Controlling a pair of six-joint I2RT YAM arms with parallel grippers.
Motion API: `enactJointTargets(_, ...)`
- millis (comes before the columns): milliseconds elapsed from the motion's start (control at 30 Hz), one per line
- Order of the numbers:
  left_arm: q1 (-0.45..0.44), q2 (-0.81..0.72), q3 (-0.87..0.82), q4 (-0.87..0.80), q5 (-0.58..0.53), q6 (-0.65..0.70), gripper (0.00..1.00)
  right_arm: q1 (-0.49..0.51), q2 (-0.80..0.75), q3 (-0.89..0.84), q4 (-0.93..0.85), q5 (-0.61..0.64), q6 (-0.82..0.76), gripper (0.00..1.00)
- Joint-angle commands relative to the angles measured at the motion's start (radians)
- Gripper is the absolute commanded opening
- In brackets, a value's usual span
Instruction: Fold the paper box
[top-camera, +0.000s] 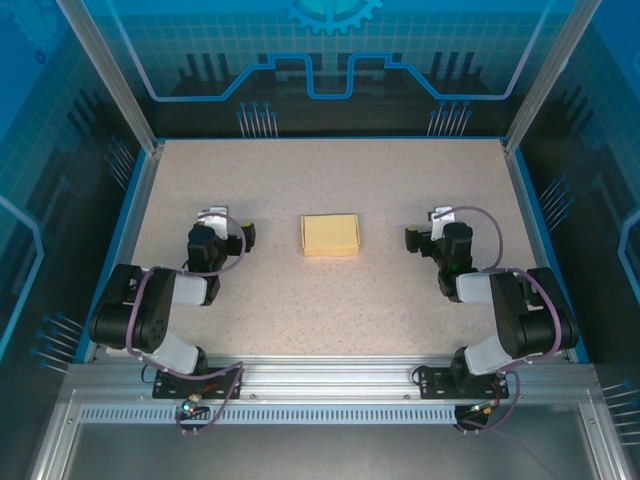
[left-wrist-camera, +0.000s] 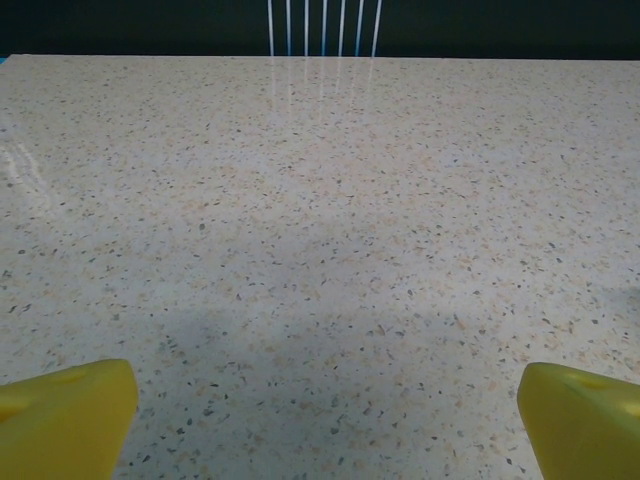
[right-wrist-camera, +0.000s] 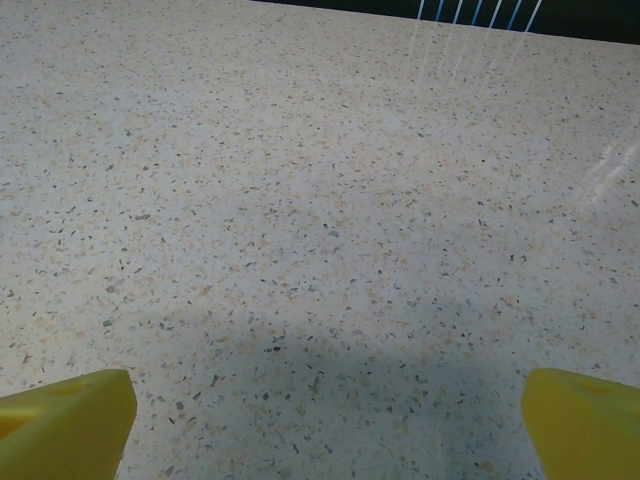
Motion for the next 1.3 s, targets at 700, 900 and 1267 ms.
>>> enactJointTargets(700,0.025,0.006,0.018,-0.002,0.013,-0.017,0.99,-0.015,-0.002,0.018,0.034,-0.011,-0.002,1.0)
enactJointTargets(900,0.062,0.004,0.021,-0.013,0.112,-0.033,0.99,-0.014,-0.002,0.019,0.034,-0.012,-0.002,1.0)
enactJointTargets(1267,0.063,0.003,0.021,-0.012,0.114,-0.031,0.99,-0.014,-0.001,0.018,0.034,-0.01,-0.004,1.0)
